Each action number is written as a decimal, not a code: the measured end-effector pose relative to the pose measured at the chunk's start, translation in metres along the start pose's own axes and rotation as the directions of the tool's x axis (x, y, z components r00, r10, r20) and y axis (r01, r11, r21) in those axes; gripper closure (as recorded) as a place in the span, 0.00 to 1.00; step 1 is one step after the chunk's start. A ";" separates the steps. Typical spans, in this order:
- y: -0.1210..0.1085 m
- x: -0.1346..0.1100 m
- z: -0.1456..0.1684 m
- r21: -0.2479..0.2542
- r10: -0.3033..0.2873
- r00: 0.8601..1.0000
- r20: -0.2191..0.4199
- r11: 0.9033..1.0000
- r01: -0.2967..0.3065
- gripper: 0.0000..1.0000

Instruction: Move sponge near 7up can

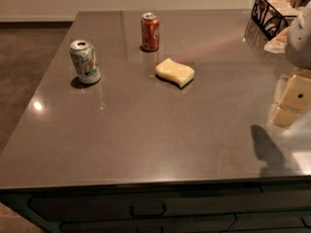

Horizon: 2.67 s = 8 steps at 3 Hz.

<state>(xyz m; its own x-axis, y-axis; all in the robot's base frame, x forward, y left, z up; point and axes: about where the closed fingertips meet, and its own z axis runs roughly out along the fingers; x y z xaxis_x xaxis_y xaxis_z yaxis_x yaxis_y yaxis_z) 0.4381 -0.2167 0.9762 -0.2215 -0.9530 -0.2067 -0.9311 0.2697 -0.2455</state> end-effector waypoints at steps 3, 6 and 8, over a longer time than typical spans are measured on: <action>-0.036 -0.043 0.039 -0.020 0.031 1.000 -0.001 0.999 -0.031 0.00; -0.102 -0.092 0.121 -0.050 0.128 0.992 0.011 0.991 -0.127 0.00; -0.130 -0.106 0.174 -0.090 0.226 0.974 0.031 0.971 -0.222 0.00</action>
Offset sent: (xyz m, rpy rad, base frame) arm 0.0409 0.0339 -0.0153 0.0035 0.0444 -0.0071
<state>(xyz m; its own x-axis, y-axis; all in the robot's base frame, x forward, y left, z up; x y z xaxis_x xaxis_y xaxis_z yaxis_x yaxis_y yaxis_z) 0.6336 -0.1263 0.8651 -0.4170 -0.8627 -0.2861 -0.8809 0.4611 -0.1067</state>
